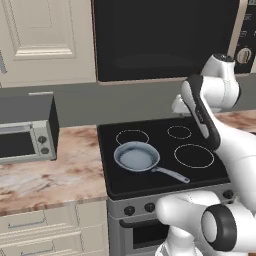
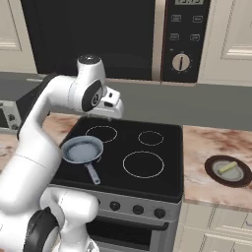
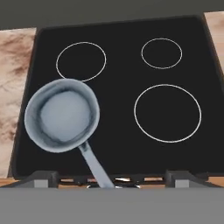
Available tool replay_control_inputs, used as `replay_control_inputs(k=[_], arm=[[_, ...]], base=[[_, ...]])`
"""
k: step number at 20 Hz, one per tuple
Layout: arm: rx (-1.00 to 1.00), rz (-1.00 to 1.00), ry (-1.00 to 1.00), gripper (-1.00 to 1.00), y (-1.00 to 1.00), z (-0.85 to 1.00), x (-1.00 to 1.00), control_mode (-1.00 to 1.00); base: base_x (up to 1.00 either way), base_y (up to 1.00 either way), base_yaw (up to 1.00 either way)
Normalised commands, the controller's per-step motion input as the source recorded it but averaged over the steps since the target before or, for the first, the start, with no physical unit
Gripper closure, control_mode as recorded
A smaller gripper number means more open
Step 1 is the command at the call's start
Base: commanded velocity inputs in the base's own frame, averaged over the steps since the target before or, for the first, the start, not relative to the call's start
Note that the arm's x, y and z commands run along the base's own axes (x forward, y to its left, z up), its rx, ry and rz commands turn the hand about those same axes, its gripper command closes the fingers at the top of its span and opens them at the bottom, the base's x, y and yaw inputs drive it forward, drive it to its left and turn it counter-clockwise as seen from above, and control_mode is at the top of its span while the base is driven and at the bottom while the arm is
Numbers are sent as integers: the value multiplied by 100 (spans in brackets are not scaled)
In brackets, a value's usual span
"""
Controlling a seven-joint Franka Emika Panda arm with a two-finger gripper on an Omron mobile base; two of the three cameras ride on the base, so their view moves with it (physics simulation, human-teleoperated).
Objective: Pick up the butter stick and place it in the pan. Then turn on the burner for the pan.
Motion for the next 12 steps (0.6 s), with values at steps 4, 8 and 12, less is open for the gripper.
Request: replay_control_inputs(k=[4, 8, 12], arm=[[5, -18, 4, -100, -100, -21, -20, -100], [1, -23, 6, -100, -97, -25, -13, -100], [0, -20, 4, -100, -96, -21, -11, -100]], base=[[0, 0, 0], [0, 0, 0], [0, 0, 0]])
